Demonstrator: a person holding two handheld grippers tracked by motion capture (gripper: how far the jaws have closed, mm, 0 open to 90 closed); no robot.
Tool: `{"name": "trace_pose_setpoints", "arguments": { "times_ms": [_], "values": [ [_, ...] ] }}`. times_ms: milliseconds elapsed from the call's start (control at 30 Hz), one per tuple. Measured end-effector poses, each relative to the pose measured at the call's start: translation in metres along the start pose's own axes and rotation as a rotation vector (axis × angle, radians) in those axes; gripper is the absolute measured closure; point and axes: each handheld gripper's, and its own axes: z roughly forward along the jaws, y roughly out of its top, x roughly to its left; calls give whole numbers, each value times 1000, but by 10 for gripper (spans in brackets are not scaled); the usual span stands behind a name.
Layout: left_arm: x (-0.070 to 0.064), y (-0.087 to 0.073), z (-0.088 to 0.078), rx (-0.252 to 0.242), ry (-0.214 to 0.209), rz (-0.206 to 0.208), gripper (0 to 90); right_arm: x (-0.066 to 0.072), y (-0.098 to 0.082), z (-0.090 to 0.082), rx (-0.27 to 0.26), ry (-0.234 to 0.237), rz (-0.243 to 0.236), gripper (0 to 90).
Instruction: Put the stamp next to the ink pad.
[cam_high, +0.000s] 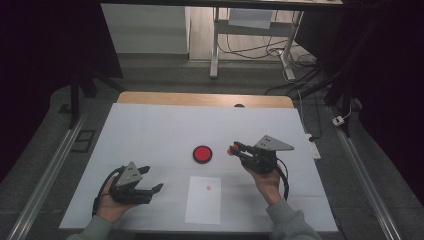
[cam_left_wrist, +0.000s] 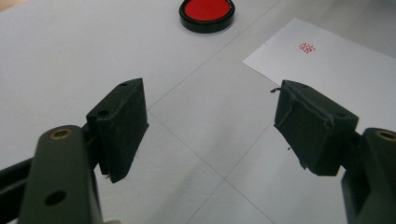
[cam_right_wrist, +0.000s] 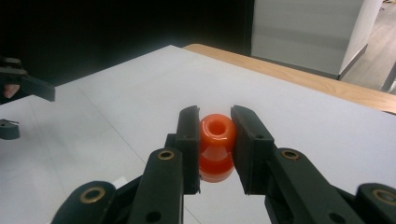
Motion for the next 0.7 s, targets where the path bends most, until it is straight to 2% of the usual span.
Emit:
{"name": "trace_pose_setpoints", "arguments": {
  "times_ms": [333,700],
  "values": [
    [0,0,1,1,-1,-4,253,-9,-3,18,41,-18,11,724],
    [2,0,1,1,-5,-5,252,-27,-11,43,89,-51,34,724]
  ]
}}
